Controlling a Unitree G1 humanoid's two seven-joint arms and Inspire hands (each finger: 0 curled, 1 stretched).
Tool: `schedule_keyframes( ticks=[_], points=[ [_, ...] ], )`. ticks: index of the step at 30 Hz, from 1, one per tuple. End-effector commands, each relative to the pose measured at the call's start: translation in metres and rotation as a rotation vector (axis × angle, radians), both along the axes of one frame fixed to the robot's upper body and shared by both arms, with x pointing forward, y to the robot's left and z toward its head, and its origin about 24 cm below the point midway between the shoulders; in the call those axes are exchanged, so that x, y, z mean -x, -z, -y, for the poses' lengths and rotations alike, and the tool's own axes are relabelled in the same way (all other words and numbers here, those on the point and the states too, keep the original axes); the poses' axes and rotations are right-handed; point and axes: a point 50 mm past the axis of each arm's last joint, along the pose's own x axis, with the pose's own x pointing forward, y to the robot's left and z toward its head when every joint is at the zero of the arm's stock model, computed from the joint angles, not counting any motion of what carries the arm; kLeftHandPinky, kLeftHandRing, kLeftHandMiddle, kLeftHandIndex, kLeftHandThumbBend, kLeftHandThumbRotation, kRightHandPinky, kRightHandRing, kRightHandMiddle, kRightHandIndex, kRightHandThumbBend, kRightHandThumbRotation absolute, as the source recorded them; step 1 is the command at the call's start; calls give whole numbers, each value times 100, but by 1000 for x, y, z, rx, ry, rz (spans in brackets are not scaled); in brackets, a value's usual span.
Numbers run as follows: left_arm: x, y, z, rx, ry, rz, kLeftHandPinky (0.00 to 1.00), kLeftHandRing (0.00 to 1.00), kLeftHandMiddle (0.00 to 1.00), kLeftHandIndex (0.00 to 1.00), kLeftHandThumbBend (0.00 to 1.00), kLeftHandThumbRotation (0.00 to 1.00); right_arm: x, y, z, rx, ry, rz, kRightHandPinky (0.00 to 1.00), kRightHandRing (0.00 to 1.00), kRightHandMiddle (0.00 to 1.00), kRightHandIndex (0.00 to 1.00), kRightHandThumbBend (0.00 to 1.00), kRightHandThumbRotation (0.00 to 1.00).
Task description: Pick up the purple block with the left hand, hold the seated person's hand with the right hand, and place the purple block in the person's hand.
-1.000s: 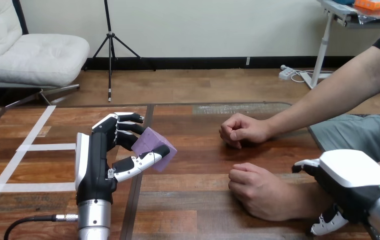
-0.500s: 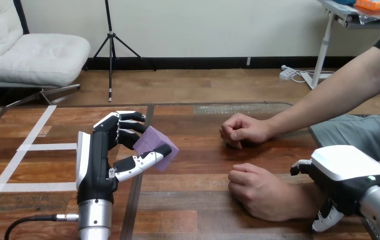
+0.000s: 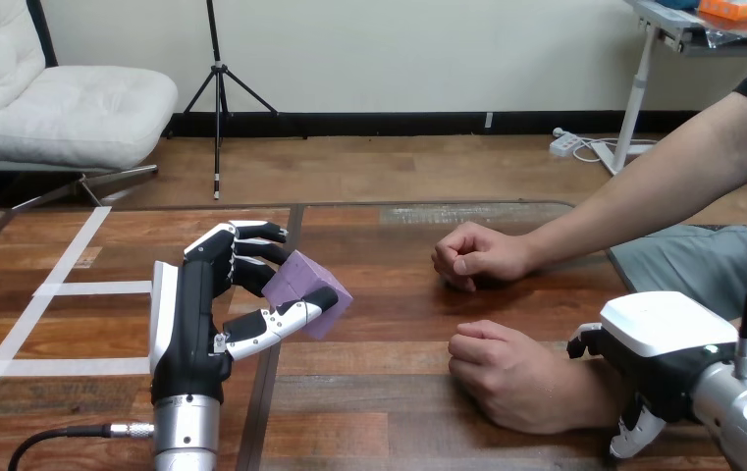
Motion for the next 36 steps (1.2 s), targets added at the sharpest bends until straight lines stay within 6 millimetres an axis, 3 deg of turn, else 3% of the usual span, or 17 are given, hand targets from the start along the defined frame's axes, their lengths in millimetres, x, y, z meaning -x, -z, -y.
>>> schedule_keyframes(
  ticks=[1,22,25,29,36],
  points=[
    [-10,-23,1,17,7,117,40,43,50,56,73,3,-13,-11,2,55,-17,34,81,81,81,79,78,2],
    [-10,-24,1,27,3,122,40,43,49,56,73,3,-18,-5,0,121,-28,15,70,70,71,70,66,0],
    [-9,-24,0,29,3,123,40,43,49,56,73,3,-19,-3,0,121,-26,16,66,68,69,69,65,0],
    [-9,-24,0,31,3,126,40,43,50,56,73,3,-19,-3,0,106,-14,12,51,58,61,65,64,0],
    [-8,-25,0,29,3,133,39,43,50,56,73,3,-18,-2,-1,90,13,-3,36,46,54,64,62,0]
  ],
)
